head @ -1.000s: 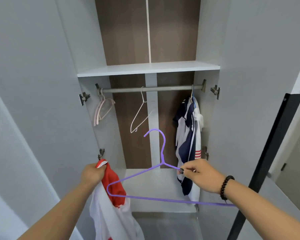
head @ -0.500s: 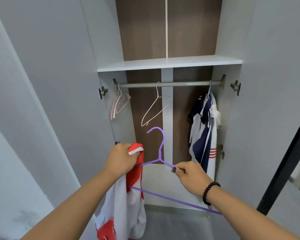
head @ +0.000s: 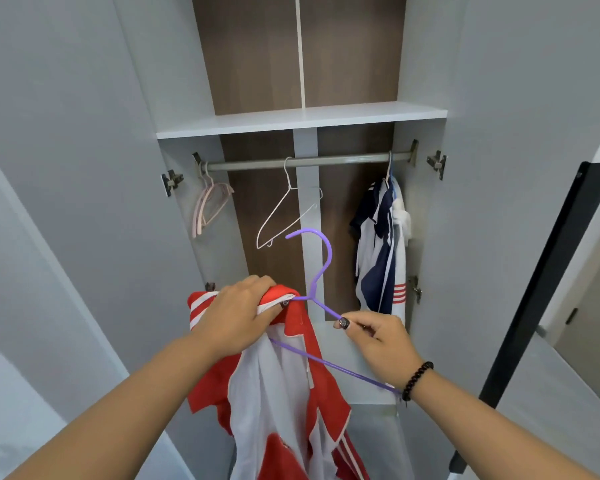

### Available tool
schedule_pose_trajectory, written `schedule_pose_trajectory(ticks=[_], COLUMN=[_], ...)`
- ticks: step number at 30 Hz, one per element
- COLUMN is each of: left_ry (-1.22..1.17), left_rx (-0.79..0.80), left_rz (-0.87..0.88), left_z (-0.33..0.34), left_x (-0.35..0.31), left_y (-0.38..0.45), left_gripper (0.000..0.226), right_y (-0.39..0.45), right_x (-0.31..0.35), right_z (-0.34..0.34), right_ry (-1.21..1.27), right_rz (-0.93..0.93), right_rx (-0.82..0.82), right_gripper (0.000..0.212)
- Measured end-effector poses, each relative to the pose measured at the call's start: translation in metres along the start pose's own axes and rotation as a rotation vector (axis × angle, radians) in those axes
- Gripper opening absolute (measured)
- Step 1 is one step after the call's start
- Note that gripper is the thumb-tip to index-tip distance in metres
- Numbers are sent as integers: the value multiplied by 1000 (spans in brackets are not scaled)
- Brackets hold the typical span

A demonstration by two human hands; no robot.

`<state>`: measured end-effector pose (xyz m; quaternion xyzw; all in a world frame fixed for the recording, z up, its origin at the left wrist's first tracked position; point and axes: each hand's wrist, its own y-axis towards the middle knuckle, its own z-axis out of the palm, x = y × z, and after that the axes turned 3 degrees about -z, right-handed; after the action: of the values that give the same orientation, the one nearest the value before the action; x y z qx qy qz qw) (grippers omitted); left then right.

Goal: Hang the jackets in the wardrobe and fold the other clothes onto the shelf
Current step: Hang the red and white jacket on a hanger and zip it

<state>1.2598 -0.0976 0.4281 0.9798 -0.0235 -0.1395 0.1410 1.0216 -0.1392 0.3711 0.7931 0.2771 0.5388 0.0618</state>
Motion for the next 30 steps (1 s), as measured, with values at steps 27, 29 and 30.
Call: schedule_pose_trajectory(ticks=[27,29,30], left_ry=[-327,-336,-323], left_rx=[-241,-254,-249], left_rz=[150,158,160], left_z=[-29,-39,-44], left_x=[-23,-10,-2], left_y=[67,63,59], left_gripper=[20,16,16], right_y=[31,44,49], right_x=[-49,-48,-49], right_z=[73,79,81], right_ry=[-190,-244,-270], right_rz=[426,436,446], right_rx=[-89,-65,-67], right_gripper=[55,17,9])
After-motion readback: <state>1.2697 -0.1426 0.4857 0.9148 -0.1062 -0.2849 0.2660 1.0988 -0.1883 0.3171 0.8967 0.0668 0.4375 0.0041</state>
